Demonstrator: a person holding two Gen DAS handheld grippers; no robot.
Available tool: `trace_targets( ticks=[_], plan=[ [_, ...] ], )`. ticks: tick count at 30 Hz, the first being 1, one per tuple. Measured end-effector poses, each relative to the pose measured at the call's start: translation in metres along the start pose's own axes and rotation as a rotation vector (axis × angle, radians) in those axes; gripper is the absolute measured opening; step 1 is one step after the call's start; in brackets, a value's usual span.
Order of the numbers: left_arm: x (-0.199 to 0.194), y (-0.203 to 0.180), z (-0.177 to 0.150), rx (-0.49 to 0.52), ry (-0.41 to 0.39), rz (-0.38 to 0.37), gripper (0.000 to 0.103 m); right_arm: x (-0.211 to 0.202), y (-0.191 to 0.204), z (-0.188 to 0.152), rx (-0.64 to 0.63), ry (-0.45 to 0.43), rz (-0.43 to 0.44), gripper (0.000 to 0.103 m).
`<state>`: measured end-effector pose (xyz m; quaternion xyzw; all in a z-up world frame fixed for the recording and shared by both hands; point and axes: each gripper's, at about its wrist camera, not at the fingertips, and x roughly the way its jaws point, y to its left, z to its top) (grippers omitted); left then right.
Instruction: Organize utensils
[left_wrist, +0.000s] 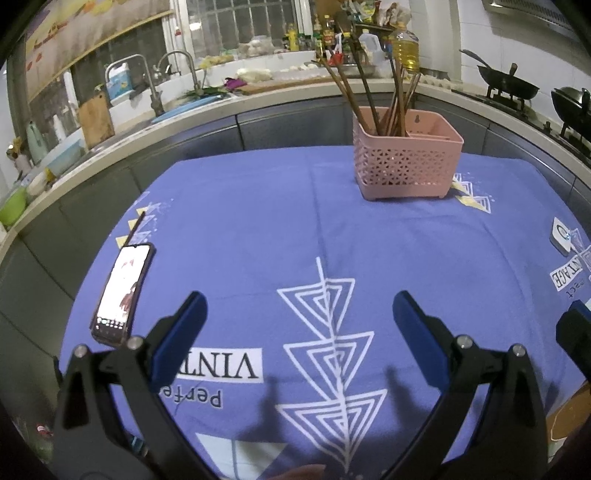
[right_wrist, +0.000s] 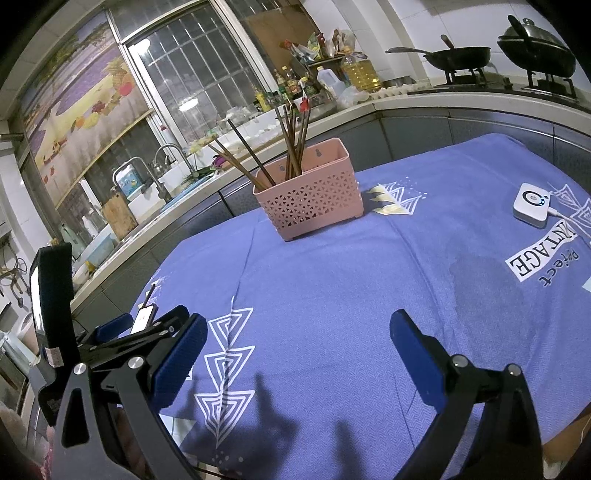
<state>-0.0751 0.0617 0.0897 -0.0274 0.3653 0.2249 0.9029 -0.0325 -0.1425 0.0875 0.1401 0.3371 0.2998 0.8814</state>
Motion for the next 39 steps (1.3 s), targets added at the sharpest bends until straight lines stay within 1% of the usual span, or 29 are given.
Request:
trace_targets(
  ticks=[8,11,21,28,32,37,39],
  plan=[
    [-0.0011,-0.0039,0.0008,0.011,-0.003,0.018,0.097,0.0002,-0.0006,0.0003,0.002,0.001,0.001,0.097],
    [0.0002,-0.0043,0.0013,0.011,0.010,0.035,0.097,0.0011,-0.0013,0.0005,0.005,0.000,0.001,0.097],
    [-0.0003,-0.0042,0.0054,0.026,-0.002,0.057,0.097,0.0010,-0.0025,-0.0004,0.008,0.000,0.002,0.097],
    [-0.0032,-0.0035,0.0074,0.024,-0.022,0.028,0.097,0.0007,-0.0039,-0.0002,0.010,0.000,0.002,0.097],
    [-0.0030,-0.0053,0.0081,0.027,-0.019,0.040,0.097,0.0008,-0.0043,0.0001,0.011,0.000,0.002,0.097],
    [0.0002,-0.0071,0.0078,0.030,0.012,0.052,0.097,-0.0026,-0.0066,-0.0013,0.016,-0.012,0.001,0.097],
    [-0.0009,-0.0073,0.0077,0.031,0.008,0.051,0.097,-0.0038,-0.0070,-0.0020,0.019,-0.015,0.000,0.097]
  ],
)
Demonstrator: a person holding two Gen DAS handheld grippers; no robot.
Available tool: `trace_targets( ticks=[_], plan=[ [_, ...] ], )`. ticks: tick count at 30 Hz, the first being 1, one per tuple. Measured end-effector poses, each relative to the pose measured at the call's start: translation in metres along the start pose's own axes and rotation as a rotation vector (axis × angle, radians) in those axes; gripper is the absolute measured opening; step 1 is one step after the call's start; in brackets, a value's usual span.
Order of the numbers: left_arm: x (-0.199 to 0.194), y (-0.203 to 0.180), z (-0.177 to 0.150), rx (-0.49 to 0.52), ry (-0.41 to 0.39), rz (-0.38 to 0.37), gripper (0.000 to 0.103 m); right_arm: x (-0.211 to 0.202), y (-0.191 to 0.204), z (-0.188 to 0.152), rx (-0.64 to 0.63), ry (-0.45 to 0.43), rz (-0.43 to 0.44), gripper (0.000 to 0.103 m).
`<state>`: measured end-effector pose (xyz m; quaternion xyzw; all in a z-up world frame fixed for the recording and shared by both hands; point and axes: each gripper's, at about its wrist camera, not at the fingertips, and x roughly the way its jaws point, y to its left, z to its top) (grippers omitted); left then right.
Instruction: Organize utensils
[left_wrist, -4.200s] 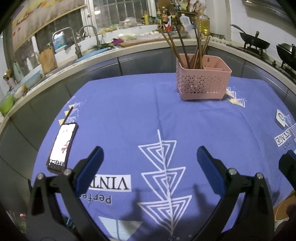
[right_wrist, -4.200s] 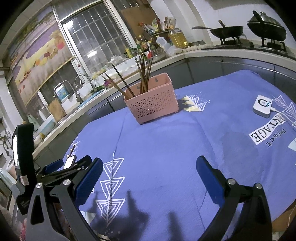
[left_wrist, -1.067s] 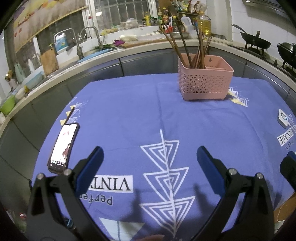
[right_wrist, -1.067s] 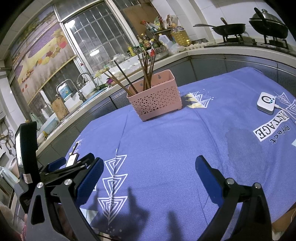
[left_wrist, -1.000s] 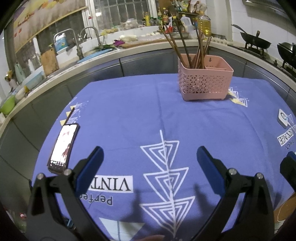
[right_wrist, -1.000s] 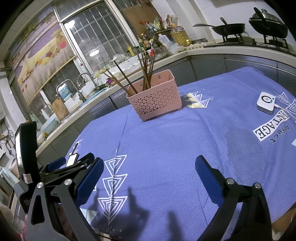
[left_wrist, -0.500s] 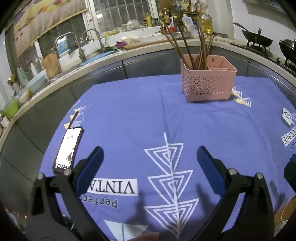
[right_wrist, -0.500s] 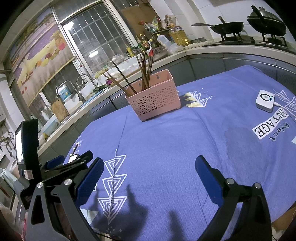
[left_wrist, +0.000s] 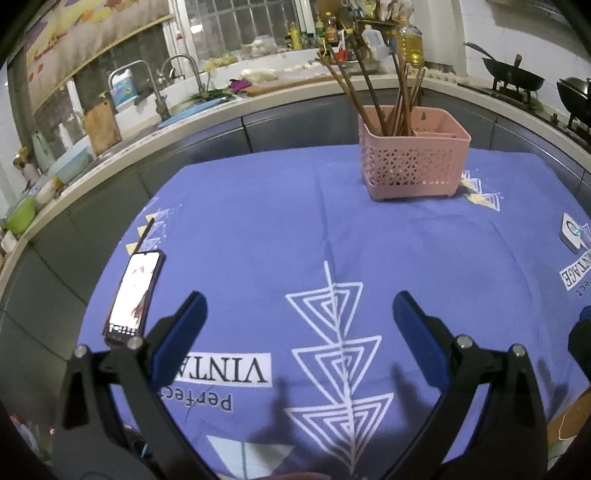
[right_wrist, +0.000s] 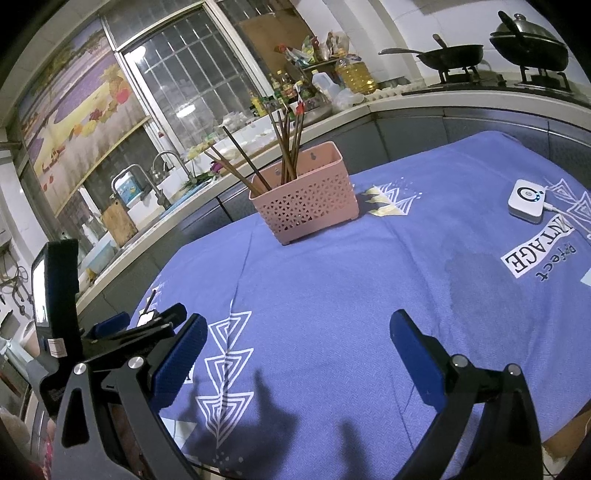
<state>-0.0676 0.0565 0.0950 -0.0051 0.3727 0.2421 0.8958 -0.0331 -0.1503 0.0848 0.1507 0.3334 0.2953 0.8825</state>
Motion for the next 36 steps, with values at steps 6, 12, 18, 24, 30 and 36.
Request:
trace_targets(
  ticks=[6,12,18,24,30,36],
  plan=[
    [-0.002,-0.002,0.000,0.009,-0.011,0.001,0.097,-0.001,0.000,-0.002,0.005,-0.004,-0.001,0.097],
    [-0.002,-0.003,-0.001,0.011,-0.009,0.002,0.097,-0.005,0.000,-0.003,0.013,-0.006,-0.003,0.097],
    [-0.002,-0.006,-0.001,0.025,-0.007,0.012,0.097,-0.006,-0.001,-0.003,0.018,-0.009,-0.004,0.097],
    [-0.001,-0.008,-0.001,0.035,-0.004,0.018,0.097,-0.006,-0.002,-0.003,0.026,-0.011,-0.007,0.097],
    [-0.002,-0.009,-0.001,0.037,-0.002,0.019,0.097,-0.006,-0.003,-0.003,0.027,-0.010,-0.006,0.097],
    [-0.002,-0.010,-0.002,0.043,-0.003,0.019,0.097,-0.006,-0.004,-0.003,0.032,-0.010,-0.007,0.097]
  ],
)
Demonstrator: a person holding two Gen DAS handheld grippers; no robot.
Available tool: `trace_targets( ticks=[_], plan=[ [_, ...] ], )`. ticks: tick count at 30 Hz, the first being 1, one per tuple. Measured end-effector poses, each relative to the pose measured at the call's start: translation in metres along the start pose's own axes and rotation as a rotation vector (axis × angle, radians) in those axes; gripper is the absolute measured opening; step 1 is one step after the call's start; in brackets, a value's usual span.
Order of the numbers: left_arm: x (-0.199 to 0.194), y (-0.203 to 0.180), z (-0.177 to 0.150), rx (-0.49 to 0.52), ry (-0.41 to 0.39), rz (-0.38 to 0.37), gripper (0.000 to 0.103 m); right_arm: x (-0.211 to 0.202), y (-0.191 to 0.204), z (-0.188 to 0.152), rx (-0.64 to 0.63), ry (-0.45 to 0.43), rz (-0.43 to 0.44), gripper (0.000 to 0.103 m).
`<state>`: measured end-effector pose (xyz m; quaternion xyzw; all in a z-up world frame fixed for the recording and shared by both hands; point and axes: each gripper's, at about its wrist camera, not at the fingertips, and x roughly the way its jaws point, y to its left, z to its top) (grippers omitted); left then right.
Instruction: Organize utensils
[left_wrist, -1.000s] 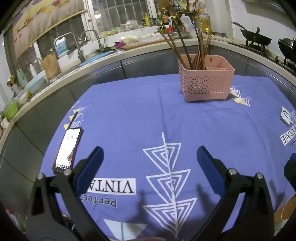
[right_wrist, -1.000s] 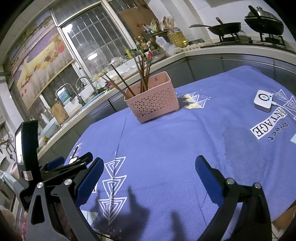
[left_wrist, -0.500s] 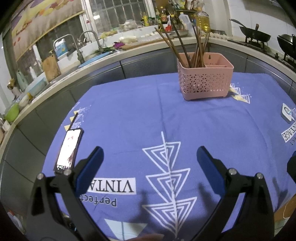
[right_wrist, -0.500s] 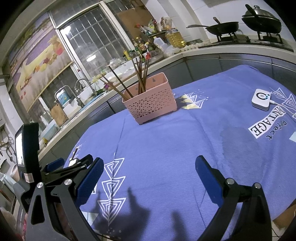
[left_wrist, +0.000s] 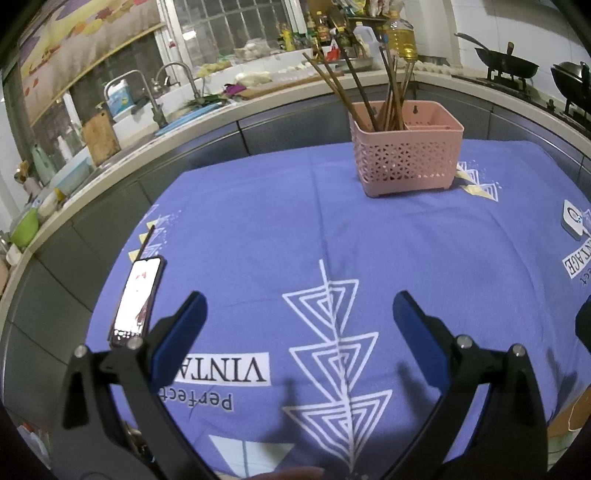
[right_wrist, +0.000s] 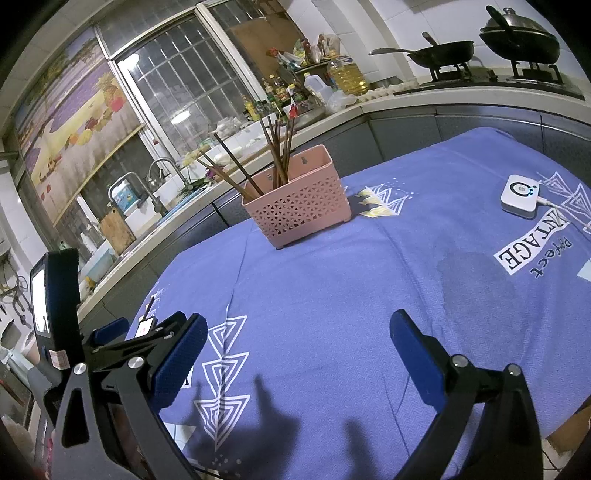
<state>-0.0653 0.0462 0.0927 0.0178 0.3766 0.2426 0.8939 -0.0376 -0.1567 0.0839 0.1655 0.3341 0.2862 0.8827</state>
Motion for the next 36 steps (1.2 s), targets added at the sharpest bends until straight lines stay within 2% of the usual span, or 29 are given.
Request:
trace_targets(
  ticks=[36],
  plan=[
    [0.0048,-0.0025,-0.0022,0.030,0.024,-0.001,0.097,-0.0025,-0.0051,-0.0004,0.021,0.001,-0.003,0.097]
  ],
)
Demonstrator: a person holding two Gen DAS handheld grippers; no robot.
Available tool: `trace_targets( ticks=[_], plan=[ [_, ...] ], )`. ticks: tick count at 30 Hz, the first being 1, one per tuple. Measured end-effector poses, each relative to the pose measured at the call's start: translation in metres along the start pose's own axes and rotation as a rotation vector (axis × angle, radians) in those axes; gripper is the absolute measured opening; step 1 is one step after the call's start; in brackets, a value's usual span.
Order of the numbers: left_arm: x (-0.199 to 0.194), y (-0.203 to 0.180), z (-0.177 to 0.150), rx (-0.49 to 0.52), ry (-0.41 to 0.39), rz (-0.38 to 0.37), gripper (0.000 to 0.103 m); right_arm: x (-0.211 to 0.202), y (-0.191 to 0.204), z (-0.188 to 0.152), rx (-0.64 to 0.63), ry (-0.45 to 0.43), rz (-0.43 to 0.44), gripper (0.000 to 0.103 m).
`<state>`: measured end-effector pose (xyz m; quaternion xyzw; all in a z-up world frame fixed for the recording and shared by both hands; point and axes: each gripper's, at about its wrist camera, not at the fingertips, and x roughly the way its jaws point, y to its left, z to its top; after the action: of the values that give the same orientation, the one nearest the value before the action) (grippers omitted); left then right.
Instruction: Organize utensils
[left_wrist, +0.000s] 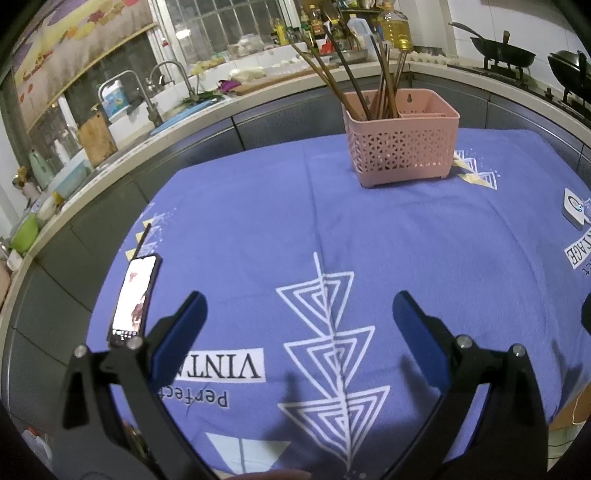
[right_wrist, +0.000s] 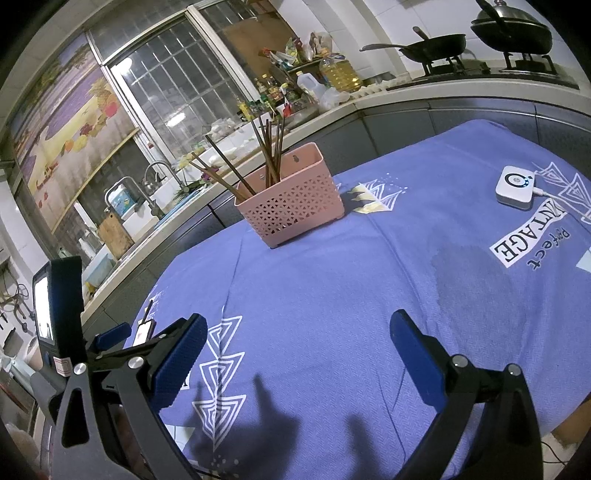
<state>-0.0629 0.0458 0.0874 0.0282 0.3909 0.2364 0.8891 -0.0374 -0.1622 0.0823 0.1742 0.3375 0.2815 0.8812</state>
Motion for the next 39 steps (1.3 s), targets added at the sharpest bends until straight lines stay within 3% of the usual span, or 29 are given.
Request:
trace_targets(
  ticks=[26,39],
  plan=[
    [0.000,-0.004,0.003,-0.001,0.008,-0.018,0.097,0.001,-0.002,0.001,0.004,0.001,0.000,0.097],
    [-0.006,-0.010,0.006,0.017,-0.025,-0.022,0.097,0.002,-0.003,0.001,0.011,0.005,0.003,0.097]
  ],
)
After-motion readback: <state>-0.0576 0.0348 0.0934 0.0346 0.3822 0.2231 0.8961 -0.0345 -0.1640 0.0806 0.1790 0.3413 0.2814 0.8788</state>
